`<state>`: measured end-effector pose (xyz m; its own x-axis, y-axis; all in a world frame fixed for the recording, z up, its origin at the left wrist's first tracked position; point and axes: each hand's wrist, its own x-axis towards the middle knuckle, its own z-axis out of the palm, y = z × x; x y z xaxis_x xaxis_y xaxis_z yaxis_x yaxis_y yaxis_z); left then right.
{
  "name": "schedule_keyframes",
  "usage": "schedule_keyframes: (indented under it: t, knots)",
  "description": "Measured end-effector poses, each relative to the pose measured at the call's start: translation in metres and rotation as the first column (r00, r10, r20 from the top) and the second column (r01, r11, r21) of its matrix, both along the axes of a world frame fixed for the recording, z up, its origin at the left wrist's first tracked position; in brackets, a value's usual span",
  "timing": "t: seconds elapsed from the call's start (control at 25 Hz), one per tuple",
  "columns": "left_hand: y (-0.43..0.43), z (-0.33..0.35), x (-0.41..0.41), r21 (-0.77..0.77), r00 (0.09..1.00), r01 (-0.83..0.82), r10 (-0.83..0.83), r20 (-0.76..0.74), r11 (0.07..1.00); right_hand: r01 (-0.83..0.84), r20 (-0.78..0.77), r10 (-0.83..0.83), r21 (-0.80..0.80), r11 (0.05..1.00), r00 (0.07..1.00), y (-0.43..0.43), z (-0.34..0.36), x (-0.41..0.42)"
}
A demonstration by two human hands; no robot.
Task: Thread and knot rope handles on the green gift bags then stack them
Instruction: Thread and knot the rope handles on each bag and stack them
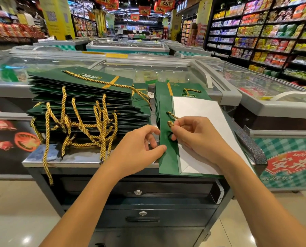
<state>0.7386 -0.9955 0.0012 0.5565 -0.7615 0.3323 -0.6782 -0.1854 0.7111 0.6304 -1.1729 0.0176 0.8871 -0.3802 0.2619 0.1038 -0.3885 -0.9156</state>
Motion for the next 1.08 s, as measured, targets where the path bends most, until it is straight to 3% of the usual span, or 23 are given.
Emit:
schedule_keyframes:
  t: [0.64, 0.76, 0.96, 1.08]
  knots:
    - [0.000, 0.005, 0.001, -0.133, 0.972, 0.059, -0.087, -0.219, 0.989, 0.105, 0.115, -0.077, -0.264, 0.959, 0.990, 0.000, -0.003, -0.003]
    - [-0.002, 0.008, -0.001, -0.147, 0.983, 0.044, -0.068, -0.168, 0.988, 0.127, 0.104, -0.101, -0.283, 0.951, 0.989, 0.003, -0.001, -0.004]
    - [-0.001, 0.015, -0.001, -0.042, 0.981, 0.083, -0.089, -0.173, 0.996, 0.121, 0.030, -0.120, -0.057, 0.991, 0.992, 0.016, 0.010, -0.007]
    - [0.000, 0.018, -0.001, 0.020, 0.978, 0.110, -0.104, -0.179, 0.994, 0.175, -0.021, -0.177, -0.076, 0.982, 0.984, 0.021, 0.010, -0.005]
